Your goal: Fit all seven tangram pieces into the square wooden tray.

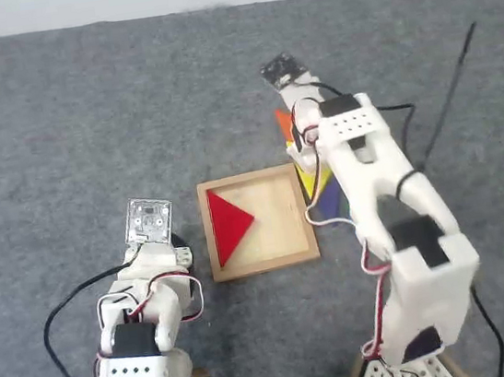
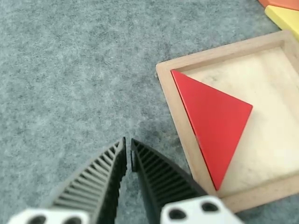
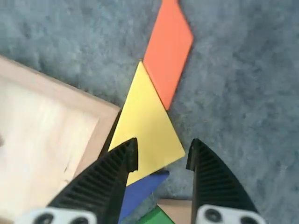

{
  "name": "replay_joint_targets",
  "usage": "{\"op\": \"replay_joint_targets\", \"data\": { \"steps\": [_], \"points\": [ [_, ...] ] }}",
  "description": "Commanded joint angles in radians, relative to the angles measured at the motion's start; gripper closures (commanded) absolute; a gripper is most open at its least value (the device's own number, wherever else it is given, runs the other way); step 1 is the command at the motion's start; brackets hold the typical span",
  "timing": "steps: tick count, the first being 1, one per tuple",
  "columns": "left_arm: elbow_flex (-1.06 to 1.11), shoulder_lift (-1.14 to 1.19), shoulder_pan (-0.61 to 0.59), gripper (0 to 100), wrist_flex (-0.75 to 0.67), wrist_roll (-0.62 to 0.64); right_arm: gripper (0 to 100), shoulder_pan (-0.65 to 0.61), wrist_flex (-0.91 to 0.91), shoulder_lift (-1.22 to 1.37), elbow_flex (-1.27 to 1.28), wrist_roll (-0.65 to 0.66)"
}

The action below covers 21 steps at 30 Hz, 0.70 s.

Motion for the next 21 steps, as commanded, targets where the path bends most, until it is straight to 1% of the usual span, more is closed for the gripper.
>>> {"op": "replay_joint_targets", "data": {
  "steps": [1,4,7,12,17,21],
  "points": [
    [-0.008,-0.012,-0.005,99,0.002,0.005,81.0,-0.004,0.015,0.068,-0.101,0.025],
    [-0.008,-0.012,-0.005,99,0.002,0.005,78.4,-0.012,0.016,0.085,-0.109,0.023],
    [-0.008,-0.012,-0.005,99,0.002,0.005,71.2,-0.013,0.041,0.073,-0.124,-0.009],
    [-0.008,-0.012,-0.005,99,0.002,0.005,61.2,-0.035,0.133,0.015,-0.138,-0.009],
    [-0.008,-0.012,-0.005,99,0.002,0.005,59.5,-0.099,0.127,0.038,-0.135,-0.023],
    [-0.008,-0.012,-0.005,99,0.002,0.005,59.6,-0.114,0.093,0.079,-0.14,-0.094]
  ]
}}
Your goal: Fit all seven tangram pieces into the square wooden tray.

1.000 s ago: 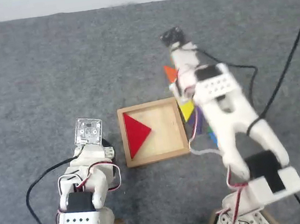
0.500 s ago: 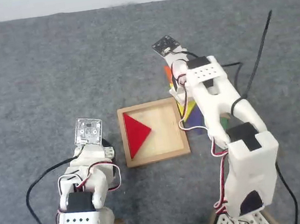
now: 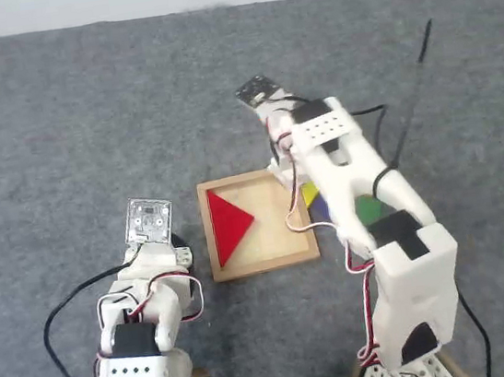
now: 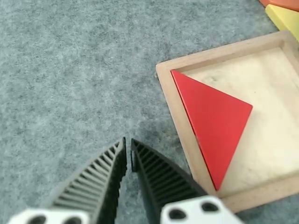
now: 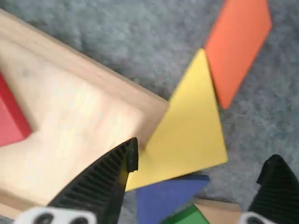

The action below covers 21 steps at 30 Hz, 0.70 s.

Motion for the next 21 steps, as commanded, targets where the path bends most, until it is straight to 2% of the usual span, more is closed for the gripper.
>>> {"op": "replay_joint_targets", "data": {
  "steps": [1,11,17,19,21],
  "points": [
    [-0.008,-0.012,-0.005,99,0.002,0.005,59.7,-0.008,-0.039,-0.002,-0.058,-0.075],
    [-0.008,-0.012,-0.005,99,0.002,0.005,59.7,0.148,-0.035,0.059,-0.058,-0.129],
    [-0.008,-0.012,-0.005,99,0.002,0.005,59.7,0.16,-0.058,0.054,-0.06,-0.124],
    [-0.008,-0.012,-0.005,99,0.002,0.005,59.7,0.154,-0.101,0.059,-0.06,-0.094],
    [-0.008,-0.012,-0.005,99,0.002,0.005,59.7,0.145,-0.122,0.059,-0.06,-0.006]
  ]
}}
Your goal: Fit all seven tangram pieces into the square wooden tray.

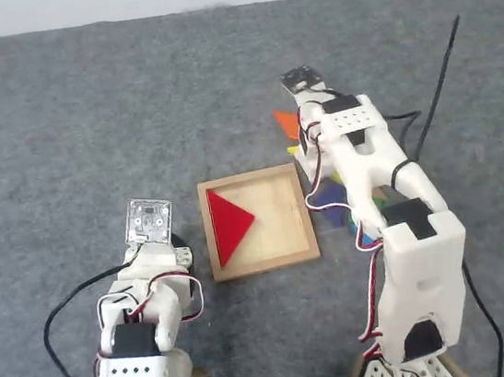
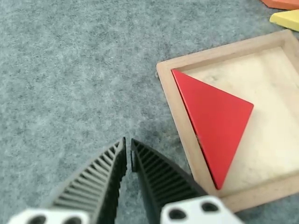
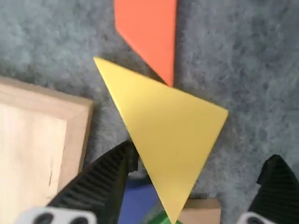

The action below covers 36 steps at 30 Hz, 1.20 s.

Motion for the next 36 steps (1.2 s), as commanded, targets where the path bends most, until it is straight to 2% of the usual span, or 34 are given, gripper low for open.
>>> {"op": "replay_joint_targets", "data": {
  "steps": [1,6,29,36],
  "points": [
    [-0.008,-0.012,-0.005,99,0.002,0.005,59.6,-0.004,-0.045,-0.03,-0.051,0.147],
    [-0.008,-0.012,-0.005,99,0.002,0.005,59.6,-0.015,-0.021,-0.018,-0.049,0.272],
    [-0.008,-0.012,-0.005,99,0.002,0.005,59.9,0.018,-0.024,0.177,-0.219,0.276],
    [-0.008,-0.012,-0.005,99,0.002,0.005,76.6,0.03,0.005,0.177,-0.226,0.276]
  ]
}}
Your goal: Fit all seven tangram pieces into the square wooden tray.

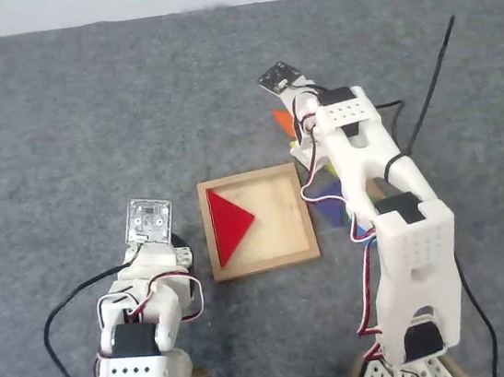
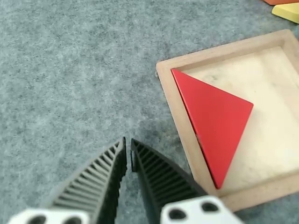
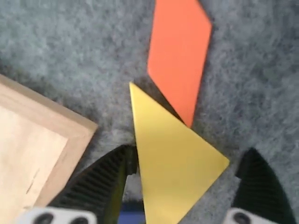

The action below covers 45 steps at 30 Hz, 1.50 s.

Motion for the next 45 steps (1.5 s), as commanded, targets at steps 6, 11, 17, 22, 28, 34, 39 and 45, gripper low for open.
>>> {"op": "replay_joint_targets", "data": {
  "steps": [6,11,17,22,28,34,39,45],
  "points": [
    [-0.008,-0.012,-0.005,99,0.002,0.005,77.0,0.027,0.004,0.019,-0.038,0.006],
    [-0.008,-0.012,-0.005,99,0.002,0.005,77.2,0.03,0.013,0.001,-0.04,0.003],
    [-0.008,-0.012,-0.005,99,0.002,0.005,77.2,0.025,0.099,-0.137,-0.04,-0.031],
    [-0.008,-0.012,-0.005,99,0.002,0.005,77.2,0.002,0.166,-0.228,-0.038,-0.04],
    [-0.008,-0.012,-0.005,99,0.002,0.005,77.2,-0.05,0.216,-0.282,-0.038,-0.04],
    [-0.008,-0.012,-0.005,99,0.002,0.005,75.4,-0.016,0.209,-0.234,-0.035,-0.037],
    [-0.008,-0.012,-0.005,99,0.002,0.005,67.7,0.019,0.199,-0.148,-0.04,0.04],
    [-0.008,-0.012,-0.005,99,0.002,0.005,67.7,0.051,0.13,-0.087,-0.04,0.04]
  ]
}}
